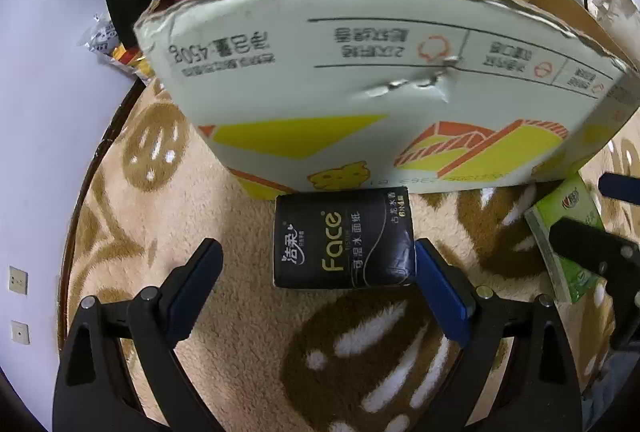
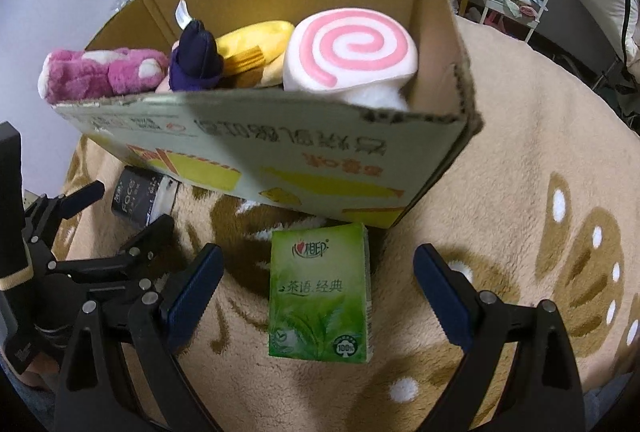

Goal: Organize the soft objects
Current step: 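Lower the left tool onto the black Face tissue pack while the right tool lowers onto the green tissue pack, then close the left tool on the black tissue pack while the right tool grips the green pack, then lift the black pack over the box and lower it in while the right tool carries the green pack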

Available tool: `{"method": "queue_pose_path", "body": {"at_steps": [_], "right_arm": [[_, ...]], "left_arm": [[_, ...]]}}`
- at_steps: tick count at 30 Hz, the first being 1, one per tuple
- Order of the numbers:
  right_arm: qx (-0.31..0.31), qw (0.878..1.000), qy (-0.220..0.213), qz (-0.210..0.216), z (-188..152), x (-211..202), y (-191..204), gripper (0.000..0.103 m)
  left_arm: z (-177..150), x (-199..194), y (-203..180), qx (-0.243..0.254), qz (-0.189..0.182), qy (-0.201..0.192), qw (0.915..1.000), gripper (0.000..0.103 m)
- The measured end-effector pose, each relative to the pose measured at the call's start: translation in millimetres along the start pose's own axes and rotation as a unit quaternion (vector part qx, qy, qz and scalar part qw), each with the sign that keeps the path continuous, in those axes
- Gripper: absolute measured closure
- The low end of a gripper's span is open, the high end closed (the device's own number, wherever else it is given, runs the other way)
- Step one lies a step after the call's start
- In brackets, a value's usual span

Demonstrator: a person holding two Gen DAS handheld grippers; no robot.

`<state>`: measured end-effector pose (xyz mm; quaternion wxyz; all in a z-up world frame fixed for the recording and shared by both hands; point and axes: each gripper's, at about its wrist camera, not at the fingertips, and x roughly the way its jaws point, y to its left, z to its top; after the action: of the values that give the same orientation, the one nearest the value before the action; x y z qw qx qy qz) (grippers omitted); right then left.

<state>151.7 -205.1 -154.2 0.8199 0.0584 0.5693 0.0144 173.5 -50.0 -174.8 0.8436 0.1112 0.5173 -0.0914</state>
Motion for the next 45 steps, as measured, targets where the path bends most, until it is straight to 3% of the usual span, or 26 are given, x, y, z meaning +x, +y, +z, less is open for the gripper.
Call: {"method": "queue_pose_path", "body": {"at_steps": [7, 10, 15, 23, 27, 34, 45], "right_arm": [[-0.011, 1.000, 0.024, -0.015, -3, 11, 6, 0.003], [-0.005, 0.999, 0.035, -0.016, -2, 14, 4, 0.005], [-0.004, 0.997, 0.072, -0.026, -3, 29, -2, 0.028], [-0.008, 0.997, 0.068, -0.036, -6, 29, -4, 0.044], [-0.007, 0.997, 0.064, -0.033, -7, 26, -4, 0.045], [-0.011, 0.999, 0.042, -0.025, -29, 10, 6, 0.046], [-0.039, 0.996, -0.081, -0.014, -43, -56, 21, 0.046]], "left_arm": [[0, 8, 11, -0.014, -0.011, 0.006, 0.9998, 0.010], [2, 7, 13, -0.014, -0.024, 0.008, 0.9996, 0.018], [-1, 4, 6, -0.010, -0.040, 0.006, 0.9991, 0.038], [-6, -4, -6, -0.011, -0.041, 0.004, 0.9991, 0.039], [-9, -11, -9, -0.004, -0.033, -0.006, 0.9994, 0.039], [-18, -35, -18, 0.012, -0.027, -0.030, 0.9991, 0.039], [-32, -91, 1, -0.012, -0.003, -0.085, 0.9963, 0.039]]}}
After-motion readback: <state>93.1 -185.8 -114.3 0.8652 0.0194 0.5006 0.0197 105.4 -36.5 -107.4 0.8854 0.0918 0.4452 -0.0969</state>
